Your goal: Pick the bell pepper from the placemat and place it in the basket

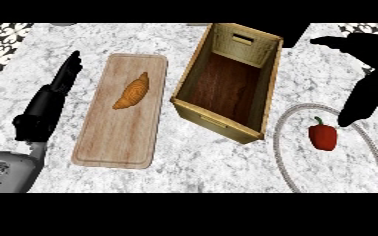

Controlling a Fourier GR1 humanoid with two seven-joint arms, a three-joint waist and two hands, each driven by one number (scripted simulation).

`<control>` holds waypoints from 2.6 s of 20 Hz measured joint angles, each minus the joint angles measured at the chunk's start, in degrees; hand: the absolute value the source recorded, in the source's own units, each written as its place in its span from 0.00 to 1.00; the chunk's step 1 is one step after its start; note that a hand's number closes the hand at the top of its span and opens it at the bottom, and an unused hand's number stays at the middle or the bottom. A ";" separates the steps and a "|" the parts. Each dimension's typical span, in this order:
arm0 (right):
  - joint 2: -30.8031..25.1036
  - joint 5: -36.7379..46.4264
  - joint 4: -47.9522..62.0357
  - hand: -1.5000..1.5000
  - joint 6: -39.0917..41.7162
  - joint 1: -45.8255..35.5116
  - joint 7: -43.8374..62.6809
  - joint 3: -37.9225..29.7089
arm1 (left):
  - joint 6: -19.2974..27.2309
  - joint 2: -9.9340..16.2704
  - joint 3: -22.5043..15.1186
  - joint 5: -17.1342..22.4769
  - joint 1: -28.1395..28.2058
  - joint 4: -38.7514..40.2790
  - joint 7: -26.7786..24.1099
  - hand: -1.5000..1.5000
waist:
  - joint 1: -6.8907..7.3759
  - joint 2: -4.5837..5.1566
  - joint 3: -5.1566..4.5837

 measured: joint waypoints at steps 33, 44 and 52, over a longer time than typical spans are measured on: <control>12.04 28.65 14.24 0.00 10.26 14.52 -15.30 -6.18 | -7.30 -6.69 8.47 -7.62 1.18 -4.11 4.13 0.50 | -0.39 0.27 0.28; 16.85 39.38 16.20 0.00 6.44 18.53 -22.06 -10.40 | -10.35 -9.96 11.31 -11.09 0.78 -3.34 4.14 0.50 | -0.46 0.25 0.26; 20.57 44.47 17.37 0.00 5.79 20.60 -24.51 -13.89 | -13.67 -11.04 14.59 -12.07 0.99 -2.66 3.59 0.50 | -0.46 0.25 0.26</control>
